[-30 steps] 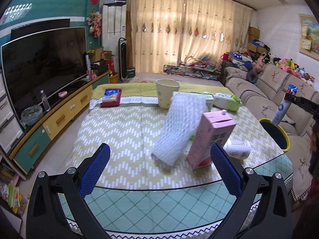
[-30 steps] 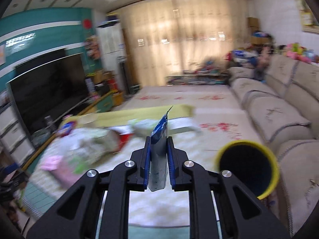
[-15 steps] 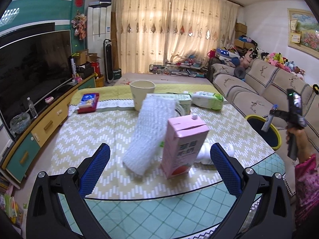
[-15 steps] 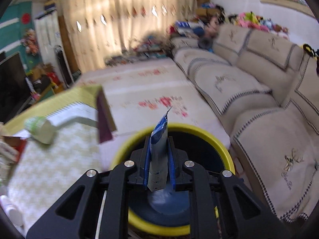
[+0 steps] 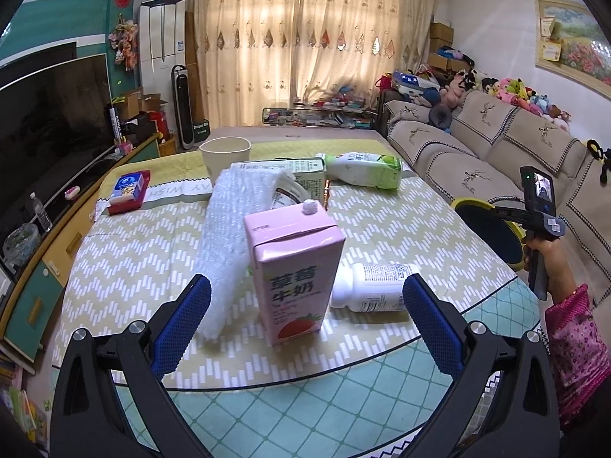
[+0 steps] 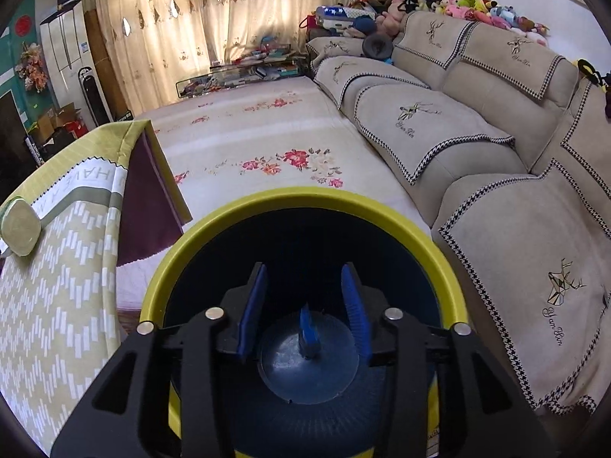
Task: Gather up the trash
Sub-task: 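Carry the tube over the yellow-rimmed bin and open the right gripper, then grasp the pink milk carton with the left gripper and lift it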
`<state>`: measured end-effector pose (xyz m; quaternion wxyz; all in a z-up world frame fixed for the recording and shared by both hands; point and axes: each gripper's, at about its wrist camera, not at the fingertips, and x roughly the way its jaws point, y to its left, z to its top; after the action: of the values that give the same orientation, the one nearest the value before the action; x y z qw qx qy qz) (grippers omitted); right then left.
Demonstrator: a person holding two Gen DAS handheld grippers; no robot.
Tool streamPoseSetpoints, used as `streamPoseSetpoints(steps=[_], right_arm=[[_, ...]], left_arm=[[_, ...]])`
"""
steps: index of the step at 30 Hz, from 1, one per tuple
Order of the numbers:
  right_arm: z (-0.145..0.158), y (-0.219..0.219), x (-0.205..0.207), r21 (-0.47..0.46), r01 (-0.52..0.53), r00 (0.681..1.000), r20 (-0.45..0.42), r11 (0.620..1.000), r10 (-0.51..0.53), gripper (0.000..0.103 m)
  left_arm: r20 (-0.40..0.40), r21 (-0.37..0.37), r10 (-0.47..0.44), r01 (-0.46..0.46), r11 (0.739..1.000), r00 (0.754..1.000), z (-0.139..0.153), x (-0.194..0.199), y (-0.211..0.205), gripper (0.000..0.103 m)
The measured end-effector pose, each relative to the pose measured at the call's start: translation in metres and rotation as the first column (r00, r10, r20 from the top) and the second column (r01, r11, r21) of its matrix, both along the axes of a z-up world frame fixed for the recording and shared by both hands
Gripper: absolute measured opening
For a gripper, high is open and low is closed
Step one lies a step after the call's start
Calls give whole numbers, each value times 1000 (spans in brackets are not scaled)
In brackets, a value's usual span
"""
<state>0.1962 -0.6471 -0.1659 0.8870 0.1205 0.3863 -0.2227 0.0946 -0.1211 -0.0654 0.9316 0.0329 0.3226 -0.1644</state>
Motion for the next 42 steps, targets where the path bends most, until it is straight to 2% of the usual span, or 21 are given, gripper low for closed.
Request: streamPoseSetpoints(steps=[6,15,21,24,26,28,35,42], right_arm=[[15,11,-21,-18,-7,999,41,1000,8,47],[21,18,-35,-11,-24,998,62,1000,24,47],[18,19,-37,-2,-32,998,59,999,32,47],[17,19,-38,5,-34,998,56,999,34,47],[16,20,-39,8,-37,998,55,999,36,48],[15,20,-41,10,-40,998,56,999,39,47],[19,23,-52,7,-41,997,72,999,40,47],[24,24,-67,4,-34,995,93,999,33,47]], left_arm=[[-7,-13,5,-5,1000,1000,-1,10,-6,99],[-32,2,106,-106,994,994,-11,34,-9,98],[-19,4,136,-136,991,990,-11,36,-6,79],[-25,12,137,-137,991,990,-13,39,-5,69],[-38,11,137,-137,991,990,-16,42,-5,60],[-46,3,133,-133,991,990,-18,42,-4,55],[-13,16,111,-111,994,994,-9,33,-8,55],[42,13,41,-42,999,998,19,15,-22,55]])
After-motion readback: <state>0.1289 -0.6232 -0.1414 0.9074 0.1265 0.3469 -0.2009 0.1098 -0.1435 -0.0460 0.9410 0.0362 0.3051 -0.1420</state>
